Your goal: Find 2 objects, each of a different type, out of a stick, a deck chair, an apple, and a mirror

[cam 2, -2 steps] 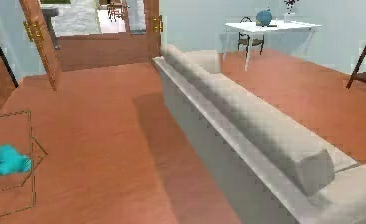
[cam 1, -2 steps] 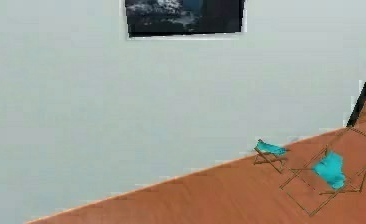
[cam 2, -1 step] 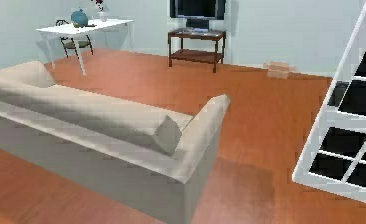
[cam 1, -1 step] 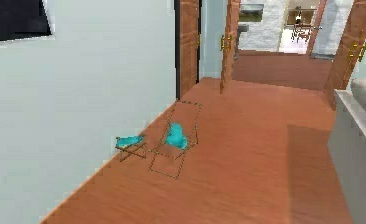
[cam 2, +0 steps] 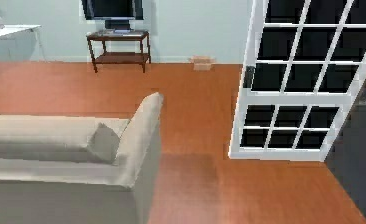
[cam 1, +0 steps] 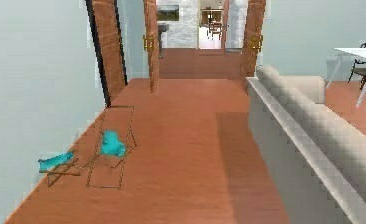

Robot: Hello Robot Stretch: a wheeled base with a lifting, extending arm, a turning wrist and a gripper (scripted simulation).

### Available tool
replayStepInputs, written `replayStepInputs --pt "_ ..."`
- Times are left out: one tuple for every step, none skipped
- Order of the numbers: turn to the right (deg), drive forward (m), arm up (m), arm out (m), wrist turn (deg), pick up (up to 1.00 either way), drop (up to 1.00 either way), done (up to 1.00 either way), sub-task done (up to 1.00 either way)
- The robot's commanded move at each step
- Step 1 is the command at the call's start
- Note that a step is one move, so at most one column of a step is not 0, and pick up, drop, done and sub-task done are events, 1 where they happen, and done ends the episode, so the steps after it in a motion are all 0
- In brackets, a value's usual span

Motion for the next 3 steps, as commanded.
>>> replayStepInputs --pt "0.0 0.70 0.00 0.00 0.0 0.00 0.00 0.00 0.00" --pt "-39.0 0.00 0.00 0.00 0.0 0.00 0.00 0.00 0.00" --pt "0.0 0.00 0.00 0.00 0.0 0.00 0.00 1.00 0.00"
